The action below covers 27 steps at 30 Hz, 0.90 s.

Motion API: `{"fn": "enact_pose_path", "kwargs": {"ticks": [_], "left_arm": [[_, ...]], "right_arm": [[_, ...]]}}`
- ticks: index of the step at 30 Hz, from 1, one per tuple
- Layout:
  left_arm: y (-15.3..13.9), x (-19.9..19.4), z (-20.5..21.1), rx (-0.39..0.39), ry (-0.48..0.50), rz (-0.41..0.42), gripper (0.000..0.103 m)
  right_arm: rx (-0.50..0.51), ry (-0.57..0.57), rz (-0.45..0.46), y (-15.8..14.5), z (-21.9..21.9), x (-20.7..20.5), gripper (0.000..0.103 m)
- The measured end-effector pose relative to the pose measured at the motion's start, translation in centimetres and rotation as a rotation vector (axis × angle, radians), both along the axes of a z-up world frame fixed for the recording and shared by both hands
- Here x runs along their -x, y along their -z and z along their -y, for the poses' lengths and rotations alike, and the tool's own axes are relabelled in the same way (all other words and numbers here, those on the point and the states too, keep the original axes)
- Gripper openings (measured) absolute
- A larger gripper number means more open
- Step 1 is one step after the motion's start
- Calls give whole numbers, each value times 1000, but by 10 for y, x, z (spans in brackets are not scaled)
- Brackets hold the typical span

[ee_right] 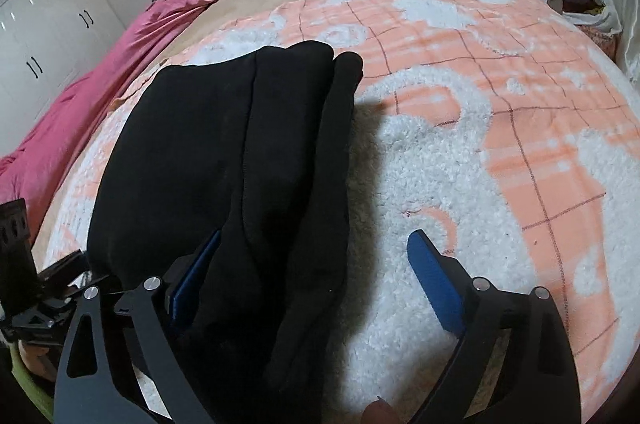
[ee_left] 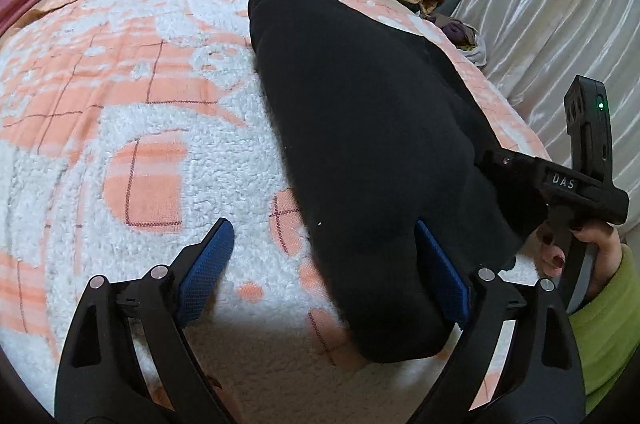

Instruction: Fold small clothes

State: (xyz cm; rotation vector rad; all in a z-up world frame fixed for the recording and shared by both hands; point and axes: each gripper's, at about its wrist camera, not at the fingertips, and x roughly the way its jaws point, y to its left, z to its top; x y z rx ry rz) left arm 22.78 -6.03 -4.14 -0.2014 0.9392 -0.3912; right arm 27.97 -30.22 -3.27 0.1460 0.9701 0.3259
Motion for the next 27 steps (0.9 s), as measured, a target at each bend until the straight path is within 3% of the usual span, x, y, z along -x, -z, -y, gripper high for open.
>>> {"fn": "enact_pose_path", "kwargs": {"ticks": [4,9,13,15,21,23,26,27], "left_arm": [[-11,0,-9,49,-7,-13,84],[-41,-4,-19,108,-31,40,84],[-51,-24,-15,66,-63,33,84],[-52,-37,-11,53,-61,8,82],[-44,-71,-5,132,-76,-51,82],[-35,-80,-2,122,-88,-84,82],[-13,-89,-3,156,-95,-141,82],[-10,-89,-4,172,-92,-147,73]], "right_arm": [[11,1,17,-14,-2,4,90],[-34,-13,98,-48,2,5,91],[-22,-4,103,-58,0,-18,92],[-36,-9,75,-55,-2,-33,92],[-139,-44,-61,-24,-5,-76,92],[-181,-54,-110,-10,-6,-86,84],[-202,-77,-126,-2,-9,-90,57],[-209,-77,-122,-1,-8,-90,45]]}}
